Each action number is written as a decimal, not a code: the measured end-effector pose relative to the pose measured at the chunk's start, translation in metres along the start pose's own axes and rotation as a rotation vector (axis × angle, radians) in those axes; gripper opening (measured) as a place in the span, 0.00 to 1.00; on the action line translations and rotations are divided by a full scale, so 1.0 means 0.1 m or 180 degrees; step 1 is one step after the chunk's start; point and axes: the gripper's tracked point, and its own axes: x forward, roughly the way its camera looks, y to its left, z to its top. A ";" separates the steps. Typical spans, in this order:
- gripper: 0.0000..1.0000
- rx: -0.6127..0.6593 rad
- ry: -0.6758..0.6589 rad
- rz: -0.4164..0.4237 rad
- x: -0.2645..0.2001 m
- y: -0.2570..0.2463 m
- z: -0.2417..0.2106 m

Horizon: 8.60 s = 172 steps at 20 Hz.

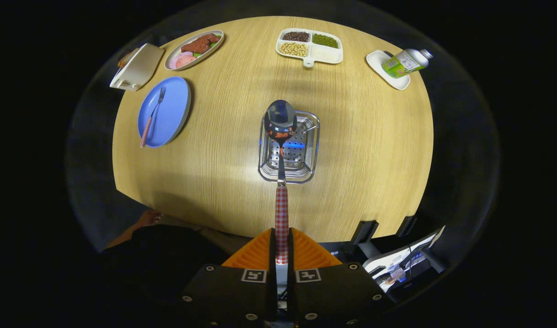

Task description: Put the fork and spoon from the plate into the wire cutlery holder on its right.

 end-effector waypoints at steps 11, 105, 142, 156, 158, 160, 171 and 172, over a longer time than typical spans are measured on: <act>0.09 -0.0048 0.0669 0.0105 0.06 -0.13 -0.09; 0.09 -0.0204 -0.0742 0.0391 0.36 2.68 1.44; 0.09 -0.0079 0.0585 0.0094 0.13 -0.07 -0.05; 0.09 -0.0367 0.1208 0.0068 0.04 -0.13 0.17; 0.12 -0.0307 0.1217 0.0113 0.03 -0.09 0.23; 0.14 -0.0288 0.1163 0.0141 0.02 -0.09 0.29; 0.37 0.0072 0.0011 0.0575 -0.41 0.05 0.59; 0.39 0.0147 -0.0171 0.0623 -0.50 0.07 0.63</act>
